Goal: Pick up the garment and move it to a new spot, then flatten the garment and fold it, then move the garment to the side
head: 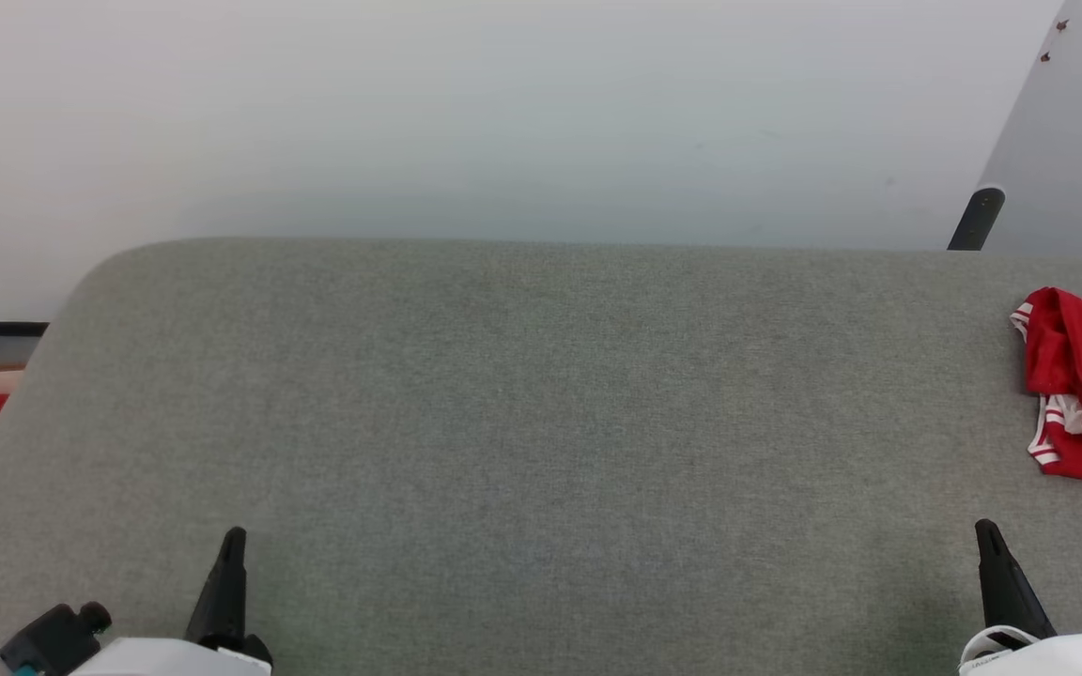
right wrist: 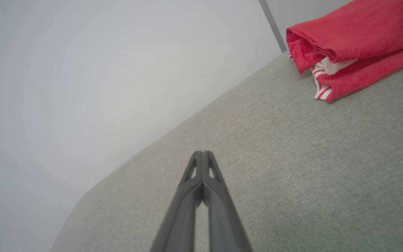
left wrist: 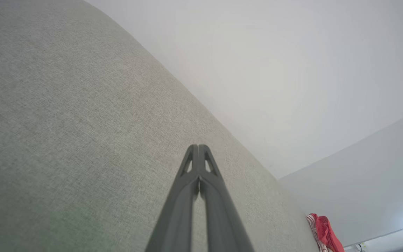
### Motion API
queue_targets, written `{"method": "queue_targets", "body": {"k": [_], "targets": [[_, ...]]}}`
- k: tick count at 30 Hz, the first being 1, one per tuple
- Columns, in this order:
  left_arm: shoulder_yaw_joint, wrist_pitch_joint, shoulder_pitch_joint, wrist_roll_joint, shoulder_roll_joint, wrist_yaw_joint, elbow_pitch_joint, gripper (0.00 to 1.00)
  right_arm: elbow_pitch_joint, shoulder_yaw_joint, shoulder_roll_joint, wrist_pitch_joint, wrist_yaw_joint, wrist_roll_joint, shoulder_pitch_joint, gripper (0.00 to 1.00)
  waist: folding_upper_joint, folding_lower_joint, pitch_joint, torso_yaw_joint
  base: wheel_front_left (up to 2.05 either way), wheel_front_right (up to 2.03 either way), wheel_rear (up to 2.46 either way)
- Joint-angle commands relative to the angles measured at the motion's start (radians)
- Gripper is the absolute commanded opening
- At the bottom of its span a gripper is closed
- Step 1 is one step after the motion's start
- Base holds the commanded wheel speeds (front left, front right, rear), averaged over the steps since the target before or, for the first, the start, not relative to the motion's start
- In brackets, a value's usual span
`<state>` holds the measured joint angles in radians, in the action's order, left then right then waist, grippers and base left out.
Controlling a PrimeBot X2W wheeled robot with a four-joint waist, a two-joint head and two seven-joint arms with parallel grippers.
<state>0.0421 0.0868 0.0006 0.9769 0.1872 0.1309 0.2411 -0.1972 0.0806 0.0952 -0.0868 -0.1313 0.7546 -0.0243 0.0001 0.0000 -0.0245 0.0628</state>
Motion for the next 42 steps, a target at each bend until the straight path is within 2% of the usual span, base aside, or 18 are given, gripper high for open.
{"method": "queue_targets", "body": {"k": [1,24,42], "targets": [[0.009,-0.007,-0.025,0.028,0.001,0.0,-0.01,0.0,0.008,0.006,0.002,0.007,0.0,0.039,0.03,0.0,-0.0001,0.0,0.001,-0.001,0.0,0.0,0.0],[0.033,-0.079,-0.059,0.251,-0.05,0.0,-0.005,0.0,-0.012,0.017,-0.016,0.079,0.001,0.34,0.07,0.0,-0.0001,0.0,0.008,-0.019,0.0,0.0,0.0],[0.048,-0.123,-0.079,0.389,-0.081,0.0,-0.002,0.0,-0.025,0.024,-0.027,0.124,0.001,0.526,0.096,0.0,-0.0001,0.0,0.014,-0.032,0.0,0.0,0.0]]}}
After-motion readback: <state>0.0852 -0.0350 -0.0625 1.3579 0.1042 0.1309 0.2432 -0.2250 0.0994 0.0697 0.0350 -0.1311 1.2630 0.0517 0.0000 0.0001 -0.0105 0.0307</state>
